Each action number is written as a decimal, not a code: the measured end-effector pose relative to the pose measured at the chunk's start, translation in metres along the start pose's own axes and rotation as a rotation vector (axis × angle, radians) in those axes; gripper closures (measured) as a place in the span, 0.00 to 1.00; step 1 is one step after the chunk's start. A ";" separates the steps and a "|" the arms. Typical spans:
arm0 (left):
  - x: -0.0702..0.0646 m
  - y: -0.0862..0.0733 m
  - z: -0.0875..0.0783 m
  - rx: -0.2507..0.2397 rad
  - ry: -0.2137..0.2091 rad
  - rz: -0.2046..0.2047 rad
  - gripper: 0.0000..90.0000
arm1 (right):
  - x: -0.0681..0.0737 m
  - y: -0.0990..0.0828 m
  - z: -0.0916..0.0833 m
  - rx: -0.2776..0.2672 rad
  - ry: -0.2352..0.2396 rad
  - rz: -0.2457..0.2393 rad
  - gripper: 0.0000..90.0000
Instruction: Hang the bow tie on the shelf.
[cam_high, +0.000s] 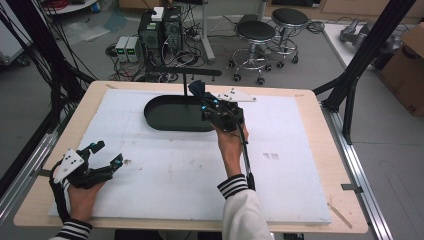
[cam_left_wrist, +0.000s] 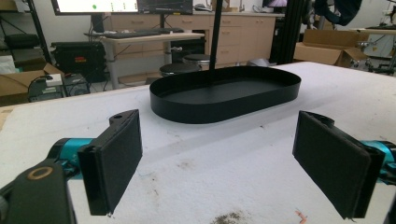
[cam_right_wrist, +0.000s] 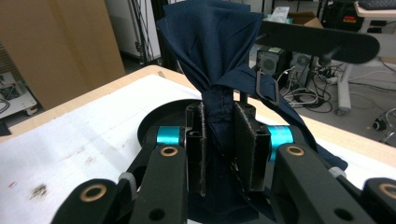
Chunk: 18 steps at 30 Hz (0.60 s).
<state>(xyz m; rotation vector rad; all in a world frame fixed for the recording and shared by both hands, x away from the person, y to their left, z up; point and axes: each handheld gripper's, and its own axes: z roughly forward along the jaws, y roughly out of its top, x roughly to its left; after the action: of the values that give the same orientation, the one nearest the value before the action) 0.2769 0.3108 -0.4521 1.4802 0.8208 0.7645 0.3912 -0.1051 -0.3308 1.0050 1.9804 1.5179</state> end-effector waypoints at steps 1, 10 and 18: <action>0.000 0.000 0.000 0.000 0.000 0.000 0.18 | 0.000 0.001 0.002 0.001 0.000 0.000 0.84; 0.000 0.000 0.000 0.000 0.002 0.000 0.18 | -0.002 0.009 0.020 -0.036 -0.010 0.062 0.83; 0.000 0.000 0.000 0.000 0.000 -0.001 0.18 | -0.004 0.014 0.037 -0.052 -0.024 0.112 0.84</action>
<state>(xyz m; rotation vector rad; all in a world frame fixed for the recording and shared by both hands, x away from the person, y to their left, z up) 0.2769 0.3107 -0.4521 1.4799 0.8217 0.7642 0.4242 -0.0829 -0.3283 1.1242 1.8865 1.6004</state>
